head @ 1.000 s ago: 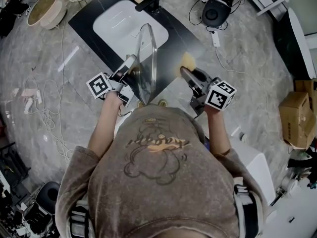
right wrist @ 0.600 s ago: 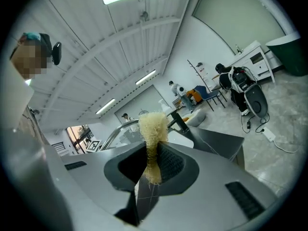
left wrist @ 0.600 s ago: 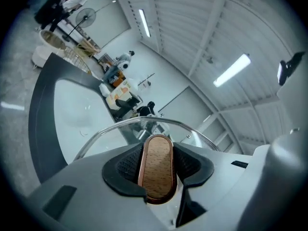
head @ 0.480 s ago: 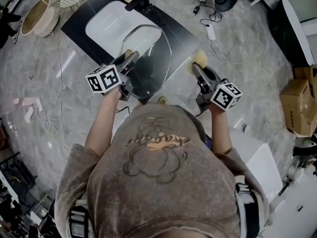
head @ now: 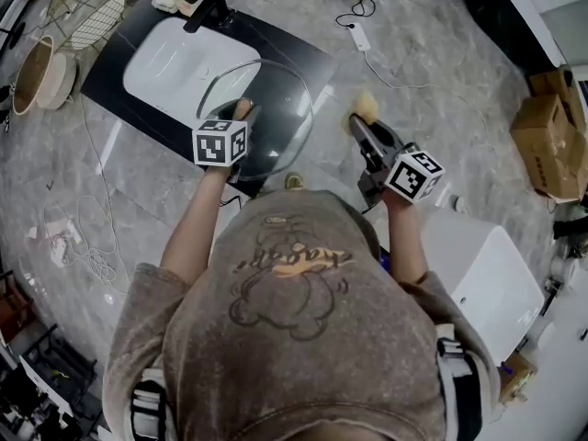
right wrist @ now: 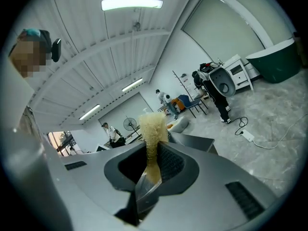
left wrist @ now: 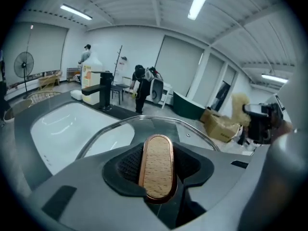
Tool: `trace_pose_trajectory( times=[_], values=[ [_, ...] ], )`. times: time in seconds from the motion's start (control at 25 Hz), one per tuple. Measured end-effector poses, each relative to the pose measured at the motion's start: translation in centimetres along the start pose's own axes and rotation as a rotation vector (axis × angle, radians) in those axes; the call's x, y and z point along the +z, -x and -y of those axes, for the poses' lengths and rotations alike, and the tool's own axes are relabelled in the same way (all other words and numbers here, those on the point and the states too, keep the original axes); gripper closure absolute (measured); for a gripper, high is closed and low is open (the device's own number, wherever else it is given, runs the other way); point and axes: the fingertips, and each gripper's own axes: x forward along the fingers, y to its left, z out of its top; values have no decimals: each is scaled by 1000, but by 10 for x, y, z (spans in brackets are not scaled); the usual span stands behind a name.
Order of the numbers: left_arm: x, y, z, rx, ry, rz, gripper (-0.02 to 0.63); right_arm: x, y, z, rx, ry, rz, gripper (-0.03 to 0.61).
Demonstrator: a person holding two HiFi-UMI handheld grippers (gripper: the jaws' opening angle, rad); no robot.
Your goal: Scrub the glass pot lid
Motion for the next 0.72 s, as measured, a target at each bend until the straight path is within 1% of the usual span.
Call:
trace_pose_trajectory(
  times=[0.2, 0.44, 0.6, 0.72],
  values=[
    [-16, -28, 10, 14, -105, -87, 434, -3, 14, 8, -40, -13, 6, 529],
    [-39, -52, 8, 35, -144, -169, 434, -10, 19, 12, -64, -13, 4, 529],
    [-49, -60, 8, 49, -200, -205, 434, -12, 23, 12, -78, -20, 10, 529],
    [-52, -64, 8, 56, -226, -217, 434, -14, 23, 13, -86, -27, 14, 529]
  ],
)
